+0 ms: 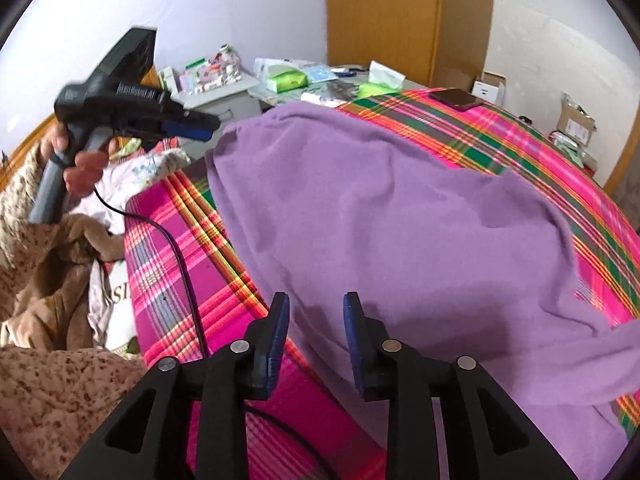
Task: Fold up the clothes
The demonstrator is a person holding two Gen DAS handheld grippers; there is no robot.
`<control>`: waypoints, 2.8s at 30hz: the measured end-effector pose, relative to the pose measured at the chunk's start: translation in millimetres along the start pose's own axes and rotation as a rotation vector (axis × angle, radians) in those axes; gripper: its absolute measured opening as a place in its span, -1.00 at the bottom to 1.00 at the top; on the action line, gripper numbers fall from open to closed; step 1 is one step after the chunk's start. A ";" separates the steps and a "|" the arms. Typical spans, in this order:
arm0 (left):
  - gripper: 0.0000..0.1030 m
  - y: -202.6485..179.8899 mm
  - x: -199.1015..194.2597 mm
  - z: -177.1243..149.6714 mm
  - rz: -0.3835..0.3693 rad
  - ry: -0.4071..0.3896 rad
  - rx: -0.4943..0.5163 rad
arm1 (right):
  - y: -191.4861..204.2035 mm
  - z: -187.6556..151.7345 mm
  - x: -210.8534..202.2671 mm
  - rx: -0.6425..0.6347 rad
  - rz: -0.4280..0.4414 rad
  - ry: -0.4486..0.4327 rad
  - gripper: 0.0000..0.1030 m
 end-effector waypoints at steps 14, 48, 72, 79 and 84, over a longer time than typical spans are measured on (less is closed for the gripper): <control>-0.86 3.2 5.1 2.9 0.010 -0.006 -0.113 | 14.4 4.4 30.2 -0.076 -0.028 0.019 -0.72; -0.85 5.6 -4.7 4.7 0.106 -0.077 -0.181 | 10.3 4.9 -10.5 -0.071 -0.036 -0.064 -0.95; -0.78 -21.2 -22.7 -12.0 0.273 -0.163 -0.016 | -18.7 -16.4 -30.5 0.133 0.019 -0.082 -0.72; -0.72 -83.6 -12.4 -29.3 0.183 -0.148 0.161 | -84.4 -58.2 -88.7 0.383 -0.077 -0.182 -0.68; -0.60 -139.9 22.4 -49.3 0.109 -0.058 0.350 | -141.1 -106.1 -143.7 0.554 -0.257 -0.197 -0.68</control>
Point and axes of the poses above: each gripper's, at about its wrist camera, not at the fingertips, and x roughly the way its jaws point, y to its left, z to its top, the point moved 4 cm from there along x, roughly the way its jaws point, and after that the axes turned 1 degree about -x, right-handed, at the moved point
